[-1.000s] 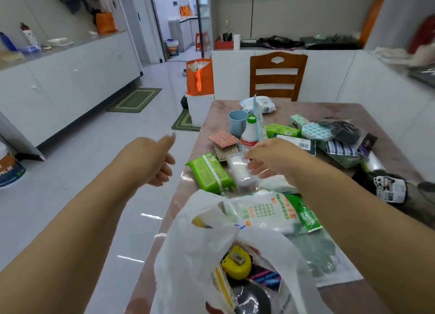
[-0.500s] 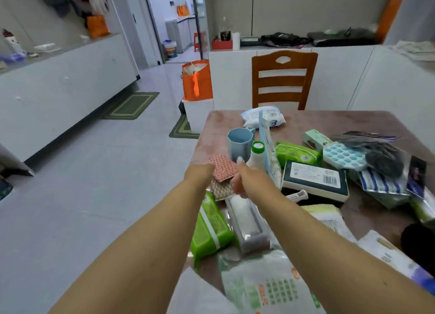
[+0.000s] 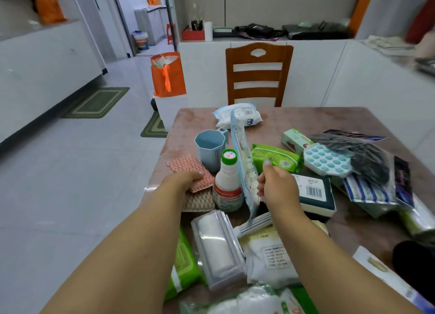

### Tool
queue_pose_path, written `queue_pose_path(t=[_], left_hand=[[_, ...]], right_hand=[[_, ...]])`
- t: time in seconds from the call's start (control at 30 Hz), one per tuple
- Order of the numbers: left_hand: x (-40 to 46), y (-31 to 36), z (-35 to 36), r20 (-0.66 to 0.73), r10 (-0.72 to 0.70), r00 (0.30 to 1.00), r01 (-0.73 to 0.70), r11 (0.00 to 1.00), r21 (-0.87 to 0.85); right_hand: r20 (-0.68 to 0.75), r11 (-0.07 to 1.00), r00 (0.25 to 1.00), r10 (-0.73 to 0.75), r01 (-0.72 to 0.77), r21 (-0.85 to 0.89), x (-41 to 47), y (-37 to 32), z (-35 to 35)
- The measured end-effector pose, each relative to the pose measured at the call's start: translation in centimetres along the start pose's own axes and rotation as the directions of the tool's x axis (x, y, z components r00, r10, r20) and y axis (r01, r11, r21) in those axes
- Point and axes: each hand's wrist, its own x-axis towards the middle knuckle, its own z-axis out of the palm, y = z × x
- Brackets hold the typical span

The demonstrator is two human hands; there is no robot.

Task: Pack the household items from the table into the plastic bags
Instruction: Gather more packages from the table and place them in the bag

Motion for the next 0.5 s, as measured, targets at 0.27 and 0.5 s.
queue_pose_path(t=[0.27,0.5], left_hand=[[-0.2,1.0,-3.5,-0.049,0.133,0.99,-0.142,0.945,-0.296],[-3.9,1.9,-5.2,-0.004,0.233,0.972,-0.211,0.874,-0.437]], right_hand=[[0.108,0.933,0.993,-0.056,0.09,-0.348,6.6,-7.6,3.8],[-0.01,0.926,1.0,-0.026,0.02,-0.377,8.3,-9.2,0.7]])
